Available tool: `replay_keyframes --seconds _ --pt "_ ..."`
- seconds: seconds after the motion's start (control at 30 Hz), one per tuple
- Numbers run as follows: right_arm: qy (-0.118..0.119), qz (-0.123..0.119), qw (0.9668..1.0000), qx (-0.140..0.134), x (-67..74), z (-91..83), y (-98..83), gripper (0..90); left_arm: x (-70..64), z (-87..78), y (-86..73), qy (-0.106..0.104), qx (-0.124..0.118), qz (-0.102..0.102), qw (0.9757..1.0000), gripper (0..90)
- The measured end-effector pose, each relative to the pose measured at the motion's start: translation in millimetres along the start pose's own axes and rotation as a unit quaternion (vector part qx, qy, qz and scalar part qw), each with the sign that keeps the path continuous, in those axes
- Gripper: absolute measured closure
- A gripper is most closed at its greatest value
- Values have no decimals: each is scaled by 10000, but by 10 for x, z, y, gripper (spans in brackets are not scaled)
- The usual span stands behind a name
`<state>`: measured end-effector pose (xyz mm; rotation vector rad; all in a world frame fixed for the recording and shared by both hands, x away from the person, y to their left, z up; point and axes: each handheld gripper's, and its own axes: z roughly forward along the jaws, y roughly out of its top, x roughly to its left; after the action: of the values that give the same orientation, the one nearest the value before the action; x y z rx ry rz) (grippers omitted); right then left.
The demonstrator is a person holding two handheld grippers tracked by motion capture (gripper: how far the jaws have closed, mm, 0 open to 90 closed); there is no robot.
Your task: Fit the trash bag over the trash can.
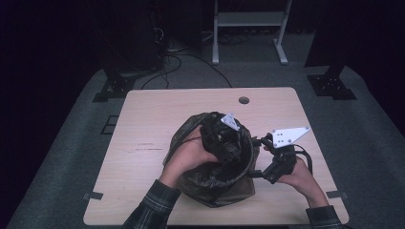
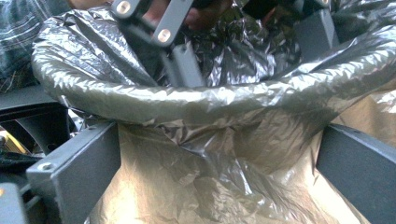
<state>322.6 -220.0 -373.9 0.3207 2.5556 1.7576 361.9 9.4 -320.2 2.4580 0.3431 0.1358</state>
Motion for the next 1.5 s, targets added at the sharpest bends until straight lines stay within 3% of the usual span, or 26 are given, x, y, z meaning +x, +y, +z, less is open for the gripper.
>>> replay_keyframes --seconds 0.47,0.53,0.63,0.77,0.87,1.03,1.23,1.37,1.5 --pt "-26 22 10000 -19 -3 -10 1 0 297 26 -30 293 201 -214 9991 1" --pt "-36 15 10000 -33 -4 -19 1 0 280 3 -14 310 148 -180 9992 0" --pt "-57 18 10000 -53 -4 -34 4 0 145 -55 22 231 64 -52 9997 0" --pt "-65 25 10000 -72 -2 -51 5 0 -39 -64 49 93 206 149 9996 0" --pt "-74 22 9999 -82 4 -57 8 0 -102 -8 40 -85 309 183 9993 0" --pt "-79 22 9999 -78 0 -59 3 0 -105 150 -1 -357 535 40 9979 1" --pt "-81 24 9999 -82 -5 -66 -9 0 -78 267 39 -372 740 22 9966 1" --pt "-88 26 9999 -87 -3 -73 -12 0 -62 245 46 -368 619 -8 9974 1" --pt "-107 24 9999 -98 0 -92 -8 0 -23 115 52 -209 462 -18 9987 1"
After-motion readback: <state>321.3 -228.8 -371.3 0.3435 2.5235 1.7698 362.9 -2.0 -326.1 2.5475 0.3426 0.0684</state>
